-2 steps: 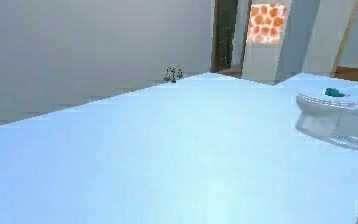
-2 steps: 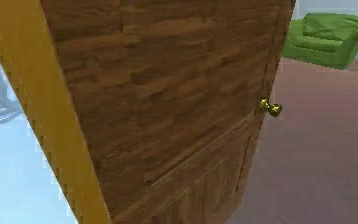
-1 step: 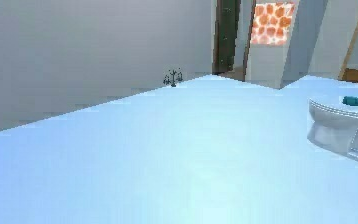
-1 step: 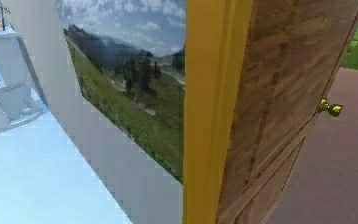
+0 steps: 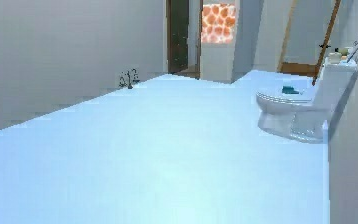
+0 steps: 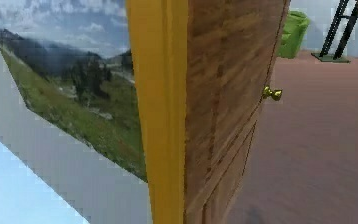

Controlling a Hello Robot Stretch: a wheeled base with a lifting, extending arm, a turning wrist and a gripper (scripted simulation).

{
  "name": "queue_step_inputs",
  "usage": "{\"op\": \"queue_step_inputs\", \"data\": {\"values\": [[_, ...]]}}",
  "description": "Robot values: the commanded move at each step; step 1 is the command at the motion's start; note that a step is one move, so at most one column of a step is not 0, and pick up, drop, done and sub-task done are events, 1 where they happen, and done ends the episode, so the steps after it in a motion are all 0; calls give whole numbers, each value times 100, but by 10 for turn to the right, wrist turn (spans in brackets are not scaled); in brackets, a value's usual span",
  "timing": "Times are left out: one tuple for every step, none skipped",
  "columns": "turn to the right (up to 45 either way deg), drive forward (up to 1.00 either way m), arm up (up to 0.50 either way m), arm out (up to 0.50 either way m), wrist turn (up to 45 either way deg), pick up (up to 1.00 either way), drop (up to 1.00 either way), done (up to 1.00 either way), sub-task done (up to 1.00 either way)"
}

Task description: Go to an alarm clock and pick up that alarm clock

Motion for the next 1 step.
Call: {"op": "queue_step_inputs", "data": {"values": [[0, 100, 0, 0, 0, 0, 0, 0, 0]]}}
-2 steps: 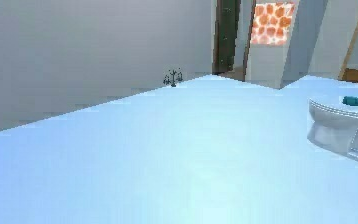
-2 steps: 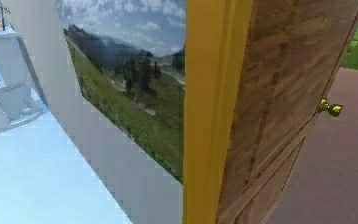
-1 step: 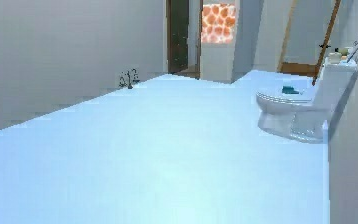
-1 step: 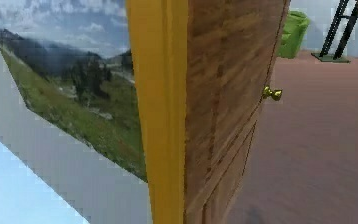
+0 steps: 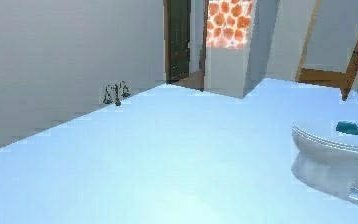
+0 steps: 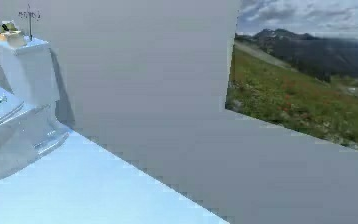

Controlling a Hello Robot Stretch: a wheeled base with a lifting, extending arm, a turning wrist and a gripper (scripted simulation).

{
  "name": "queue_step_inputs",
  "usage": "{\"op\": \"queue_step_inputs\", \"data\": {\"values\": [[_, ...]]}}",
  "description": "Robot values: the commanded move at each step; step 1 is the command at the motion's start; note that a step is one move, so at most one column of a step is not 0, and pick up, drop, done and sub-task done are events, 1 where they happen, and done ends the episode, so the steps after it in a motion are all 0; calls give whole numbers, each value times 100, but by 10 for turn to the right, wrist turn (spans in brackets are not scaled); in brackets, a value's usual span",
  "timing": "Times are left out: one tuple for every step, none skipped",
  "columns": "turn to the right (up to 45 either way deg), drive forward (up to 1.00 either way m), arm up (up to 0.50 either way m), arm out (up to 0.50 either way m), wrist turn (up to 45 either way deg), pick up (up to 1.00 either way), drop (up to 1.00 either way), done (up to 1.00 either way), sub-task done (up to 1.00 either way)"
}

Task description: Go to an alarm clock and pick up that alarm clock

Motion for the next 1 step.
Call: {"op": "queue_step_inputs", "data": {"values": [[0, 100, 0, 0, 0, 0, 0, 0, 0]]}}
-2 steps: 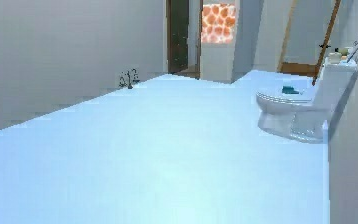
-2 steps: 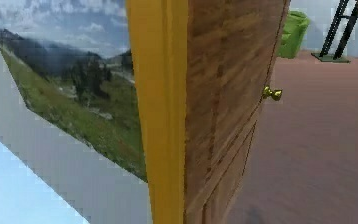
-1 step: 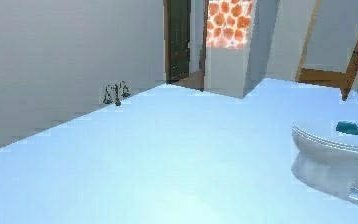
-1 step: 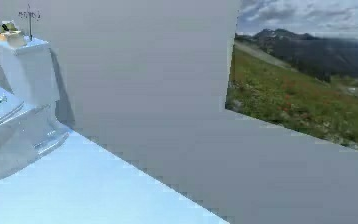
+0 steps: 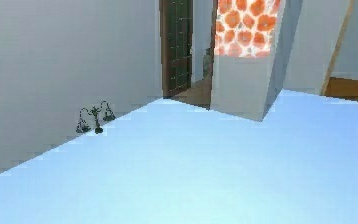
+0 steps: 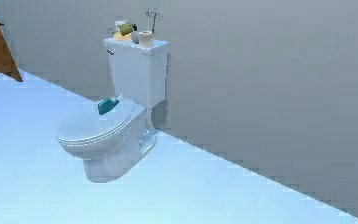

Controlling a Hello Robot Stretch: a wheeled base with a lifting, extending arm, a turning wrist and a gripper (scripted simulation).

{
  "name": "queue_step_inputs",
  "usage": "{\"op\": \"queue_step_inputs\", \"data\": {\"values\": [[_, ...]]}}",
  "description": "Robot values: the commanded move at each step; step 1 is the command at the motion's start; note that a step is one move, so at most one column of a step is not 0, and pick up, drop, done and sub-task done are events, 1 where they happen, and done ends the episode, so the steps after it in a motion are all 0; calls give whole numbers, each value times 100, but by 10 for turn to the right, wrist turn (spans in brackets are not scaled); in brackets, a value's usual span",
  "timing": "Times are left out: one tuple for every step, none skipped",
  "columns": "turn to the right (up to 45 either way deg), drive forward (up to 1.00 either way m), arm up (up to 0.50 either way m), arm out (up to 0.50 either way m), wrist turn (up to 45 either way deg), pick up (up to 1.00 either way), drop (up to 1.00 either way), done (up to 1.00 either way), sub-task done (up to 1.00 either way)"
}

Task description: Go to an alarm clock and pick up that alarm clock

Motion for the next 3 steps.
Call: {"op": "queue_step_inputs", "data": {"values": [[0, 100, 0, 0, 0, 0, 0, 0, 0], [0, 100, 0, 0, 0, 0, 0, 0, 0], [0, 100, 0, 0, 0, 0, 0, 0, 0]]}}
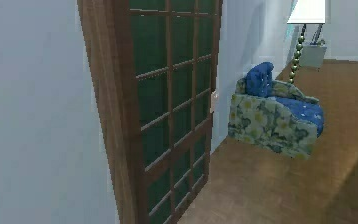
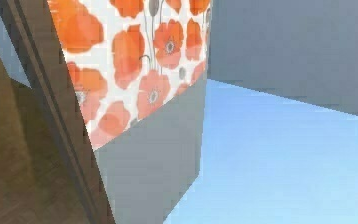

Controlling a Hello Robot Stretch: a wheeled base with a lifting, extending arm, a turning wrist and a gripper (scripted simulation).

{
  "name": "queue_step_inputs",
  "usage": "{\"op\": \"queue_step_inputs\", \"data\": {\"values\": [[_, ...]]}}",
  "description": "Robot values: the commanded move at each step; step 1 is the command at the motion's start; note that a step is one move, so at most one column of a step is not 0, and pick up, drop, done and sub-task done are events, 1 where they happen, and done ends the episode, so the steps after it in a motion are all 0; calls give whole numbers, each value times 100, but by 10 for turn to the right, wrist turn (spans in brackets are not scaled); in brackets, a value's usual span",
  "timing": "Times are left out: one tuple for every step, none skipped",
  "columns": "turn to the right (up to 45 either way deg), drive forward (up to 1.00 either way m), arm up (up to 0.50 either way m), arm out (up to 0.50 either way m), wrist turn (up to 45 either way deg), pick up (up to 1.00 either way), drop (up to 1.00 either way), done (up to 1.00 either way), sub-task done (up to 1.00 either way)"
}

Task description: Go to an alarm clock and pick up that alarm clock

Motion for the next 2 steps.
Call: {"op": "queue_step_inputs", "data": {"values": [[-60, 0, 0, 0, 0, 0, 0, 0, 0], [0, 40, 0, 0, 0, 0, 0, 0, 0]]}}
